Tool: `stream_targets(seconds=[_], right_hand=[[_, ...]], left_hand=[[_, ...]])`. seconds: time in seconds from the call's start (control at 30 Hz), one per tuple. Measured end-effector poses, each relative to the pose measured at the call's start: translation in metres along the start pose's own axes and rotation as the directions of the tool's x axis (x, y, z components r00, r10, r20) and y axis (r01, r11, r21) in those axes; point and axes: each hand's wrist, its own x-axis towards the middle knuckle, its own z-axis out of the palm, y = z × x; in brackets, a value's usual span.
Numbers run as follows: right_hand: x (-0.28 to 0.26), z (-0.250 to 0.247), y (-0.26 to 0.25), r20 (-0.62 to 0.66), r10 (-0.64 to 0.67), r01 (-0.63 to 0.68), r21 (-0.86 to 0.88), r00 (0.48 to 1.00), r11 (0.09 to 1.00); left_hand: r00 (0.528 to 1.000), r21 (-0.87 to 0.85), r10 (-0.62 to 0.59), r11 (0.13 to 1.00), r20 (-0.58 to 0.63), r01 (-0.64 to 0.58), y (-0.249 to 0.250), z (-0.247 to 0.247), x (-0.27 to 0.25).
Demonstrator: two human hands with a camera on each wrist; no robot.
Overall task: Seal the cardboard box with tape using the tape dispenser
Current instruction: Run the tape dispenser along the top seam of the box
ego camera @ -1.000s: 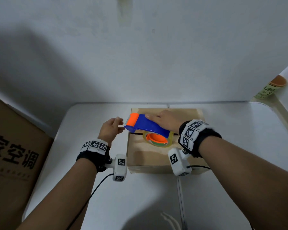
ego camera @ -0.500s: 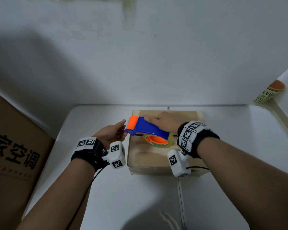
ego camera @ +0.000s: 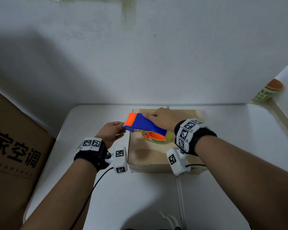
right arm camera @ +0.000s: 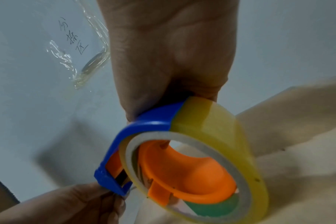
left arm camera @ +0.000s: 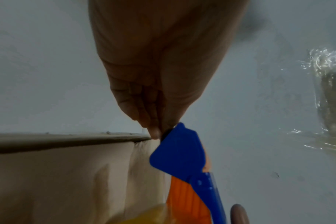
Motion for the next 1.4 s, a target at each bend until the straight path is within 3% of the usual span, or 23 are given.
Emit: stream_targets(seconds=[0.2,0.43,0.63,0.77,0.87,1.07,1.23,1.4], right_hand=[[0.006,-0.014,-0.011,-0.069,-0.029,0.025,-0.06,0.997,0.998],[0.008,-0.022,-0.013,-0.025,-0.04,0.037,-0.112,0.999,0.993],[0.005,-0.031,-0.016,0.013,-0.039,0.04,-0.177,0.999,0.983],[0.0,-0.037,-0.009,0.033,-0.028,0.034,-0.228,0.999,0.973],[-0.006,-0.041,-0.004,0.045,-0.017,0.028,-0.264,0.999,0.964],[-0.013,-0.041,-0.006,0.057,-0.01,0.031,-0.384,0.998,0.923],[-0.014,-0.028,-0.007,0.051,0.018,0.005,-0.422,0.999,0.907],[-0.012,-0.023,-0.02,0.024,0.008,0.005,-0.499,1.0,0.867]], left_hand=[[0.991,0.013,0.131,0.991,-0.033,-0.13,0.01,0.003,0.001],[0.972,0.114,0.235,0.966,-0.028,-0.23,0.017,-0.002,0.007],[0.976,0.094,0.21,0.974,-0.062,-0.204,0.01,-0.012,0.009],[0.959,0.091,0.192,0.98,-0.208,-0.177,0.004,-0.039,0.011],[0.979,0.086,0.134,0.989,-0.156,-0.121,-0.001,-0.056,0.009],[0.987,0.087,0.107,0.991,-0.117,-0.097,-0.007,-0.042,0.002],[0.959,0.158,0.165,0.979,-0.231,-0.131,-0.02,-0.039,0.005],[0.958,0.119,0.131,0.988,-0.254,-0.103,-0.029,-0.036,0.006]])
